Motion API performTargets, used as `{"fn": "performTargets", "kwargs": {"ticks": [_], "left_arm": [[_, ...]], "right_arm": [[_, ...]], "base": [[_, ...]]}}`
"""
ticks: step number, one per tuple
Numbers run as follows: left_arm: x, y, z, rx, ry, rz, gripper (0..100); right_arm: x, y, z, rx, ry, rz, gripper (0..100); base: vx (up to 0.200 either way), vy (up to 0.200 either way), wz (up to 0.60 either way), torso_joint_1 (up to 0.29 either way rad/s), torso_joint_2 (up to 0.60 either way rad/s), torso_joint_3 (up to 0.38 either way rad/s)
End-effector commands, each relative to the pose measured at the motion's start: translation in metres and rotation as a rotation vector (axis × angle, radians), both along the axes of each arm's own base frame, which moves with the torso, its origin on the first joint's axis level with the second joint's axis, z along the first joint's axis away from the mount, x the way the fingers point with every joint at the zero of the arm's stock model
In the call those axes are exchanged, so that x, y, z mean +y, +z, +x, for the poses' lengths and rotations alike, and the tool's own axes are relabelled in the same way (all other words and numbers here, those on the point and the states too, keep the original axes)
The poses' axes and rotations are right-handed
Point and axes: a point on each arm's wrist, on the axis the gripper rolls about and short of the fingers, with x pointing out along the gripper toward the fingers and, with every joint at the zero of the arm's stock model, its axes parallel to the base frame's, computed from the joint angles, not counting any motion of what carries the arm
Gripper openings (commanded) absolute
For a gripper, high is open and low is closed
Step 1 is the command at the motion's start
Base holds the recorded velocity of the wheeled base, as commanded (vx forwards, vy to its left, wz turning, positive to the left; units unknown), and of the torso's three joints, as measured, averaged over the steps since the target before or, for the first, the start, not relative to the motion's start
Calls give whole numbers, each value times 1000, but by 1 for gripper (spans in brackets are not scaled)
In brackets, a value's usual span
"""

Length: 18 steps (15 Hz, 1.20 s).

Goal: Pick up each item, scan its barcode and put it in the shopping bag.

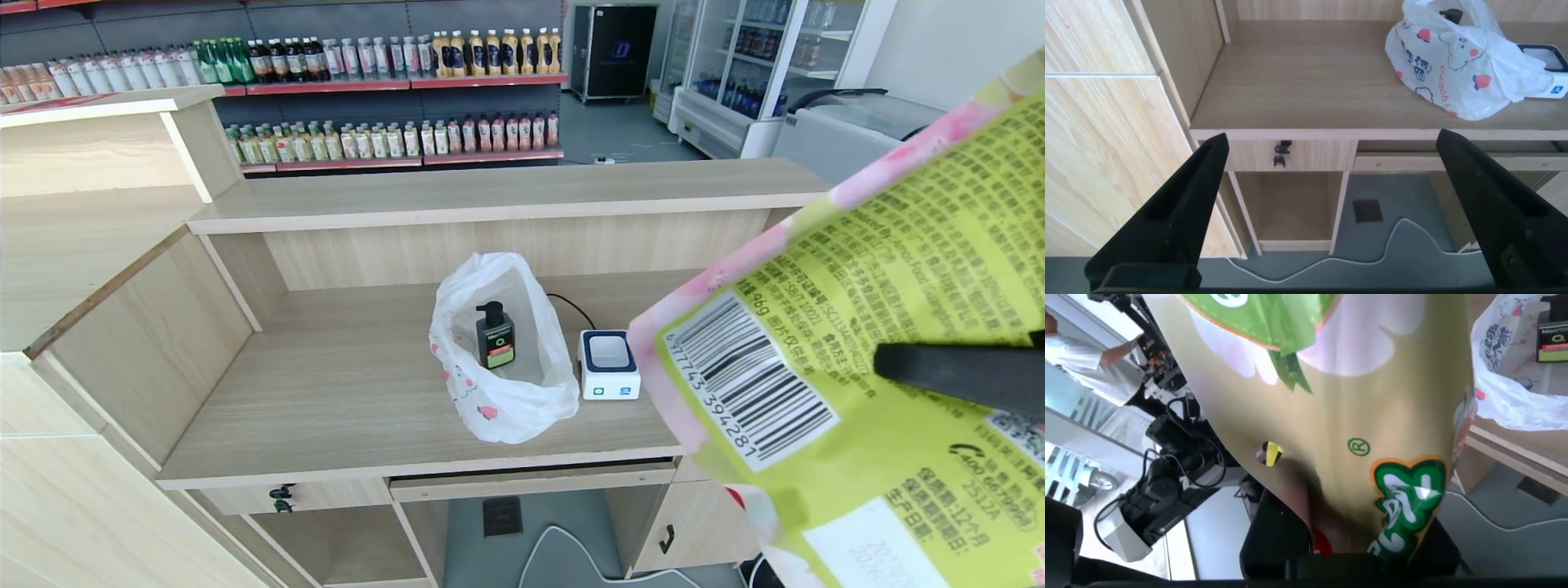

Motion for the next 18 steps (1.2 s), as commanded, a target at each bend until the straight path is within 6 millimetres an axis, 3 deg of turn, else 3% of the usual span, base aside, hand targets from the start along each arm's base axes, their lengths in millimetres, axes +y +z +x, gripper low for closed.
{"fn": "performTargets", "kwargs": {"ticks": [1,7,12,18], "left_arm": [[0,0,0,0,1,0,100],[0,0,0,0,1,0,100],[0,0,0,0,1,0,100],[0,0,0,0,1,0,100]], "right_arm": [[11,0,11,17,1,-19,0],[11,4,10,-9,15,-50,0],[26,0,22,11,28,-75,0],[32,8,12,-19,137,-52,0]], "base": [[0,0,0,0,0,0],[0,0,0,0,0,0],[0,0,0,0,0,0],[0,0,0,0,0,0]]}}
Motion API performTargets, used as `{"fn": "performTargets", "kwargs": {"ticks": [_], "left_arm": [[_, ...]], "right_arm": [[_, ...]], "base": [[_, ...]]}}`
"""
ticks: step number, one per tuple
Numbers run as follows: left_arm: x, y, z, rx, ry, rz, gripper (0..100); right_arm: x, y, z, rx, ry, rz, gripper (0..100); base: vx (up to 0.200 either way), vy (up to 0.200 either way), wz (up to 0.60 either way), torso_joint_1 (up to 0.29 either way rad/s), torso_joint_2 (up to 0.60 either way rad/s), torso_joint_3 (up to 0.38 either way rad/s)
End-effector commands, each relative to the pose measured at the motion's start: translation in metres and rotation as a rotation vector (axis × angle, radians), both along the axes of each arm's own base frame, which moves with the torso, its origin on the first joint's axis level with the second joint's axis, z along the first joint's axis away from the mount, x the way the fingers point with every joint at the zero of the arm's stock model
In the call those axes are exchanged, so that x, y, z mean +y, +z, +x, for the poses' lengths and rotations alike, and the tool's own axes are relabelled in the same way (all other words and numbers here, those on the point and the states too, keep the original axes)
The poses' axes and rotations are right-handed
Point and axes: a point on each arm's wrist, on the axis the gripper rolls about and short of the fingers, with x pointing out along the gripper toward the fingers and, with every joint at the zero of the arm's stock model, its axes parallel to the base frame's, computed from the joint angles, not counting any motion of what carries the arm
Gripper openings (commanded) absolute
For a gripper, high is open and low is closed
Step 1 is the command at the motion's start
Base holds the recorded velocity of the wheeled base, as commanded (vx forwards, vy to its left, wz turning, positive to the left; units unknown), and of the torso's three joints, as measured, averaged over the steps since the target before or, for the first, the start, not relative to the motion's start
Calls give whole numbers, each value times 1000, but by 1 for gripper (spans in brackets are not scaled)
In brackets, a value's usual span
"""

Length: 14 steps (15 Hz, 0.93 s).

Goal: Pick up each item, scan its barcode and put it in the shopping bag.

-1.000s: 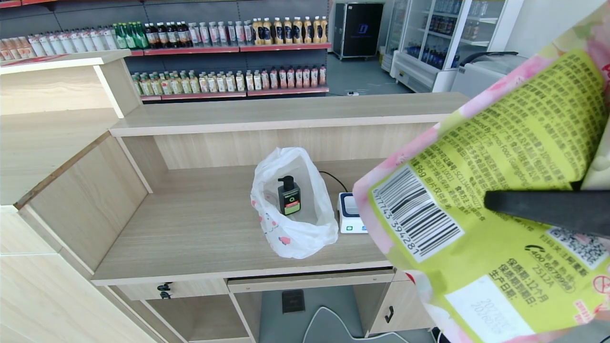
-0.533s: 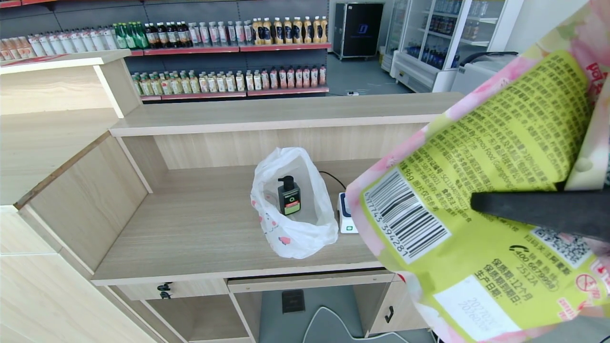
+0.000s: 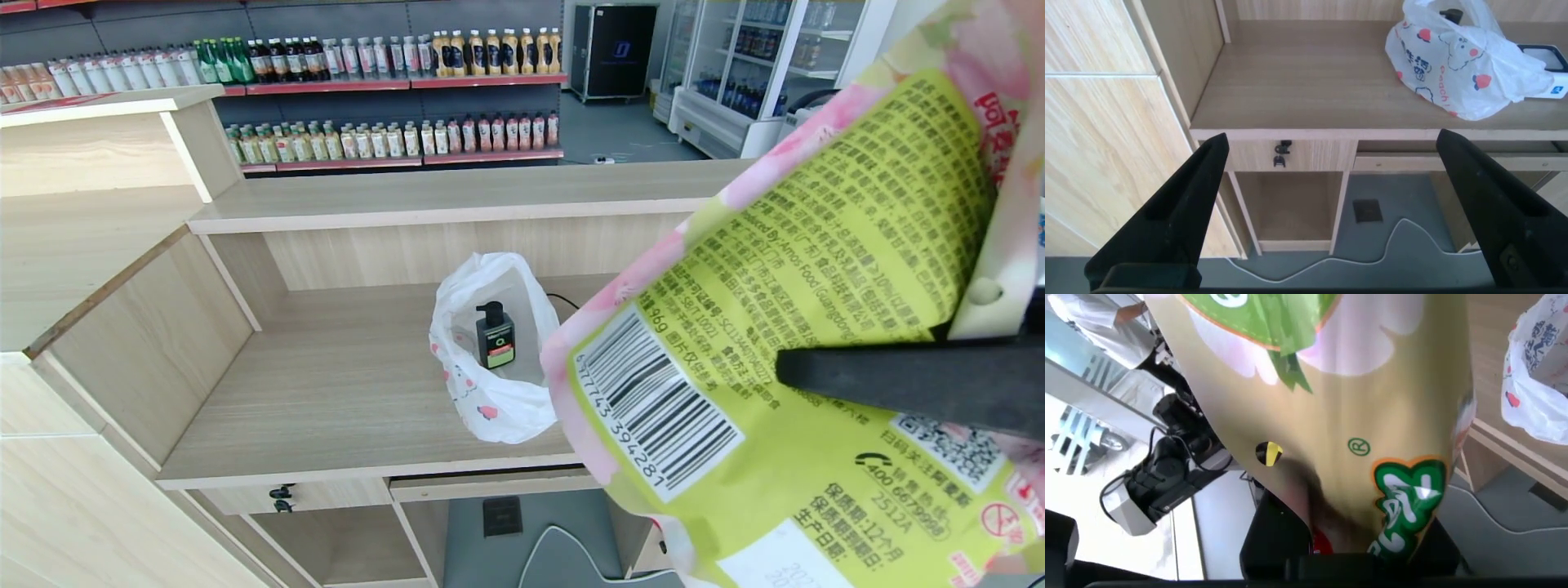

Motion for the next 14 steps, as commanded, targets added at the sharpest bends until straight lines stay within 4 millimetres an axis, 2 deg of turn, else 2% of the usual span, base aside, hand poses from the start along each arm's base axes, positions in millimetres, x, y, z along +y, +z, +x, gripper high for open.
{"fn": "performTargets", "kwargs": {"ticks": [1,4,6,8,10,11,12,13,14], "left_arm": [[0,0,0,0,0,0,100],[0,0,0,0,0,0,100],[0,0,0,0,0,0,100],[0,0,0,0,0,0,100],[0,0,0,0,0,0,100],[0,0,0,0,0,0,100],[0,0,0,0,0,0,100],[0,0,0,0,0,0,100],[0,0,0,0,0,0,100]], "right_arm": [[5,1,1,1,14,-3,0],[4,-3,5,-13,-10,-21,0],[-11,-13,30,-107,-204,-108,0],[-52,-25,60,-237,-488,-246,0],[-89,-42,80,-295,-706,-329,0],[-115,-61,96,-287,-863,-403,0],[-130,-73,104,-298,-947,-441,0],[-155,-91,120,-359,-1058,-484,0],[-163,-97,126,-413,-1095,-489,0]], "base": [[0,0,0,0,0,0],[0,0,0,0,0,0],[0,0,0,0,0,0],[0,0,0,0,0,0],[0,0,0,0,0,0],[0,0,0,0,0,0],[0,0,0,0,0,0],[0,0,0,0,0,0],[0,0,0,0,0,0]]}}
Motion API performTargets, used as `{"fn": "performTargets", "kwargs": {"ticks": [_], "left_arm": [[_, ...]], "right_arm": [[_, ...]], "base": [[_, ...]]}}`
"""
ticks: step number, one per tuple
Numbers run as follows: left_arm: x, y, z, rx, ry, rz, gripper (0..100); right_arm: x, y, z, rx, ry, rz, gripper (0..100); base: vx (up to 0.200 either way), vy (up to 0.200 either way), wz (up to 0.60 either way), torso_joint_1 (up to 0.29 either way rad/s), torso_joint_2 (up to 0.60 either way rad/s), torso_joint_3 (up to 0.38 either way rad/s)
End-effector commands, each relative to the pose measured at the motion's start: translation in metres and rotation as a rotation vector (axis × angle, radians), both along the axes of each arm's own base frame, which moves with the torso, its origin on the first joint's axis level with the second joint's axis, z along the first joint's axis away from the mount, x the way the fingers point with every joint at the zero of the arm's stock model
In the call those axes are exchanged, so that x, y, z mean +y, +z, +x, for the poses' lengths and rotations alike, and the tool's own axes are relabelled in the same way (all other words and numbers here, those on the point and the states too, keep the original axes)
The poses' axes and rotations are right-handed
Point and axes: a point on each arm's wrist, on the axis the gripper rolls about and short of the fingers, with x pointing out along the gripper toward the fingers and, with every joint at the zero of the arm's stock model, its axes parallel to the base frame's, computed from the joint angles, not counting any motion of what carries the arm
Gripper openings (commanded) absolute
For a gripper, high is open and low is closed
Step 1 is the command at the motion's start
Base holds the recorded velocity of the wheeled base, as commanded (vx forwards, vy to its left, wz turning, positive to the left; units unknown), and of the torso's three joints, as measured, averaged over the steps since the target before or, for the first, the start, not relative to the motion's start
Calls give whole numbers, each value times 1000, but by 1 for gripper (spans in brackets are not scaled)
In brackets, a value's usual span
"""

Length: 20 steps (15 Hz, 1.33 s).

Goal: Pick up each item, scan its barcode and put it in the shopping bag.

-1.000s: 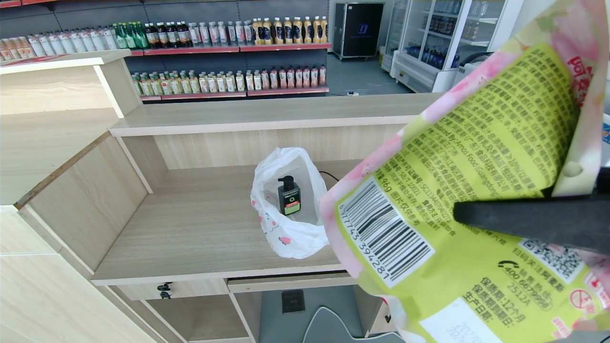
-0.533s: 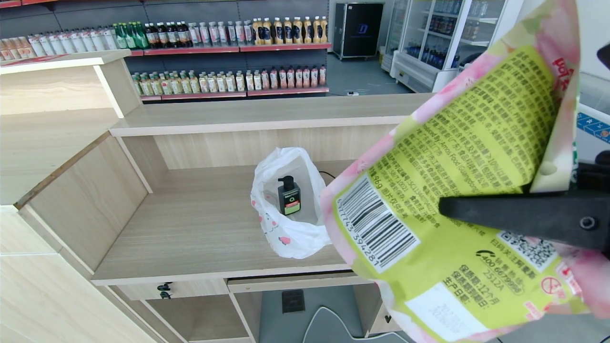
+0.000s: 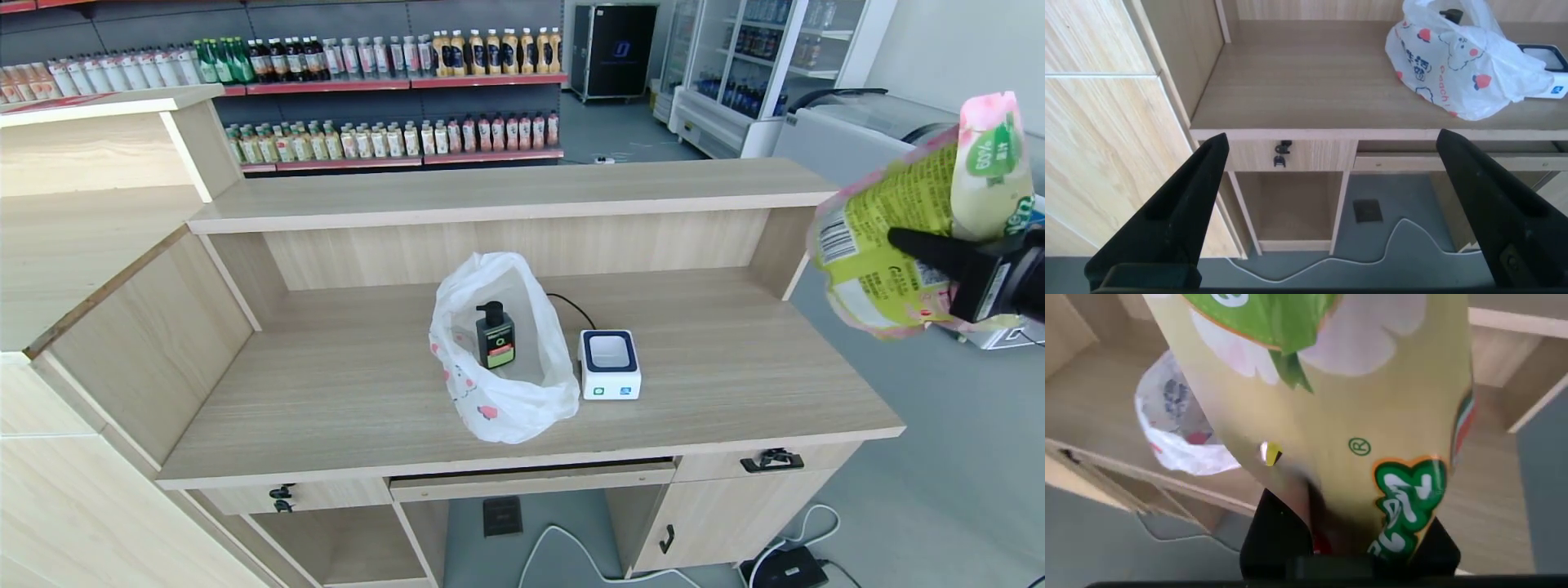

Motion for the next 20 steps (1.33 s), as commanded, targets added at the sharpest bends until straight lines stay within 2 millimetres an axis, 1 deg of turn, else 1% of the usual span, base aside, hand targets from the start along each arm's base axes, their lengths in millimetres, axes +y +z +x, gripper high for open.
{"fn": "performTargets", "kwargs": {"ticks": [1,3,5,6,7,9,11,12,13,14,15,17,19,20], "left_arm": [[0,0,0,0,0,-1,100],[0,0,0,0,0,-1,100],[0,0,0,0,0,-1,100],[0,0,0,0,0,-1,100],[0,0,0,0,0,-1,100],[0,0,0,0,0,-1,100],[0,0,0,0,0,-1,100],[0,0,0,0,0,-1,100],[0,0,0,0,0,-1,100],[0,0,0,0,0,-1,100],[0,0,0,0,0,-1,100],[0,0,0,0,0,-1,100],[0,0,0,0,0,-1,100],[0,0,0,0,0,-1,100]], "right_arm": [[-40,-50,29,52,-188,-87,0],[-48,-54,38,-5,-218,-173,0],[-50,-58,43,-10,-219,-214,0],[-56,-61,43,3,-238,-287,0],[-61,-63,43,6,-248,-350,0],[-61,-65,43,50,-240,-404,0],[-61,-62,46,86,-225,-445,0],[-61,-59,47,87,-220,-471,0],[-61,-57,51,77,-210,-538,0],[-60,-57,51,72,-209,-550,0],[-60,-61,61,64,-167,-628,0],[-63,-68,74,48,-116,-745,0],[-64,-77,86,-17,-73,-821,0],[-65,-83,89,-15,-60,-849,0]], "base": [[0,0,0,0,0,0],[0,0,0,0,0,0],[0,0,0,0,0,0],[0,0,0,0,0,0],[0,0,600,7,-2,-2],[0,0,600,2,5,2],[0,0,600,7,0,2],[0,0,600,12,2,-7],[0,0,600,2,7,-2],[0,0,600,2,-2,2],[0,0,600,7,2,7],[0,0,0,0,0,0],[0,0,0,0,0,0],[0,0,0,0,0,0]]}}
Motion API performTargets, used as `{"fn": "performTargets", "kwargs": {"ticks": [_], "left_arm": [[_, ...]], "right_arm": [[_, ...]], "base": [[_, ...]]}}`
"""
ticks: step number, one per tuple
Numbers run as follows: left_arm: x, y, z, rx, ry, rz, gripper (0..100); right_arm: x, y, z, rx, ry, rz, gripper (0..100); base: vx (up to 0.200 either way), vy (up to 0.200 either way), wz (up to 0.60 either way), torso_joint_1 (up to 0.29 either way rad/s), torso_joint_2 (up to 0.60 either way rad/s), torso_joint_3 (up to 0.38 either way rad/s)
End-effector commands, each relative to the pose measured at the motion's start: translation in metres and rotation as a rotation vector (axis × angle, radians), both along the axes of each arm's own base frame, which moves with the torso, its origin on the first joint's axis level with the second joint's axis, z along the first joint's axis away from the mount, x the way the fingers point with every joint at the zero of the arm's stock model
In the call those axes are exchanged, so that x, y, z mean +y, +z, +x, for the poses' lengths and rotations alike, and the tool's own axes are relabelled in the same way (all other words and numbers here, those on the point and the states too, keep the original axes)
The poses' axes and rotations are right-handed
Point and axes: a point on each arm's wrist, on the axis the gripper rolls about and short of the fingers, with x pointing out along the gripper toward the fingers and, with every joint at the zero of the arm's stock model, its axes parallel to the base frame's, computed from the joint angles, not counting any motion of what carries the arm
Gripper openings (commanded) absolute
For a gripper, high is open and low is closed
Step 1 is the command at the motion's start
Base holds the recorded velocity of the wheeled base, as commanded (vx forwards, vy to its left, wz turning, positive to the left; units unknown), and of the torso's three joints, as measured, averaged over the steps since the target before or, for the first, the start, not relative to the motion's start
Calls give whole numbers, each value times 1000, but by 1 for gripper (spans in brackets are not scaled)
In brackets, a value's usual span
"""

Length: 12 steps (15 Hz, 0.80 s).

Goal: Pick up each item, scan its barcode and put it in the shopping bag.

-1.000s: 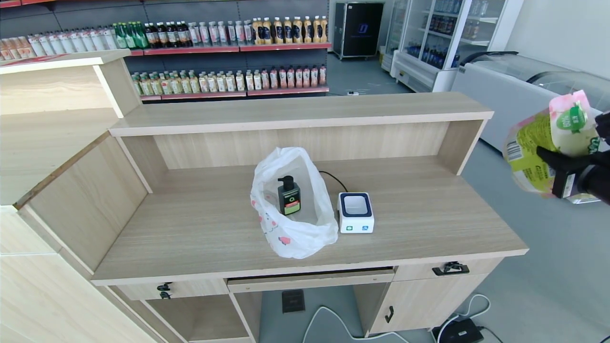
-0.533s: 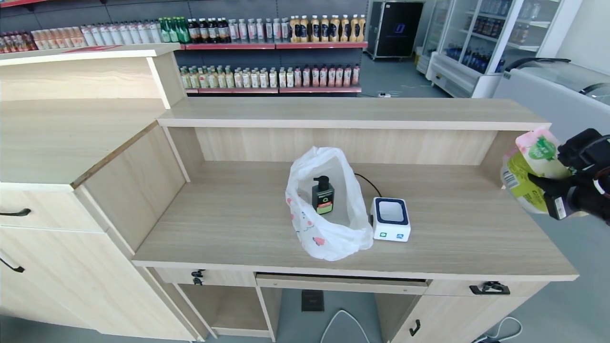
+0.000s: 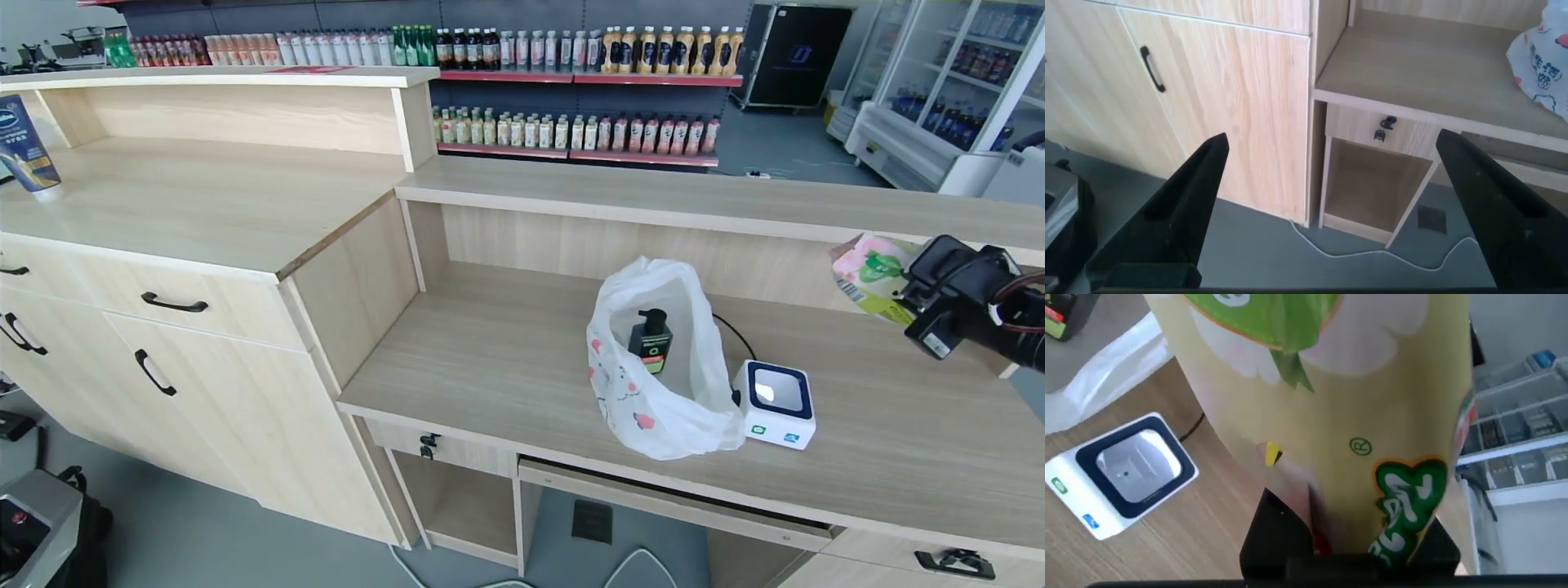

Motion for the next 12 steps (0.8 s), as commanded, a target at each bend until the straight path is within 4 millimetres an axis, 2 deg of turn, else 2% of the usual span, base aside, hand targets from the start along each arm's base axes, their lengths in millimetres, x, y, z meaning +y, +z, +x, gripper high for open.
{"fn": "performTargets", "kwargs": {"ticks": [1,5,8,12], "left_arm": [[0,0,0,0,0,0,100],[0,0,0,0,0,0,100],[0,0,0,0,0,0,100],[0,0,0,0,0,0,100]], "right_arm": [[-3,-20,11,52,13,-19,0],[-2,-48,21,133,124,5,0],[-2,-61,31,166,144,21,0],[-3,-77,33,173,151,1,0]], "base": [[0,0,0,0,0,0],[0,0,0,0,0,0],[0,0,0,0,0,0],[0,0,0,0,0,0]]}}
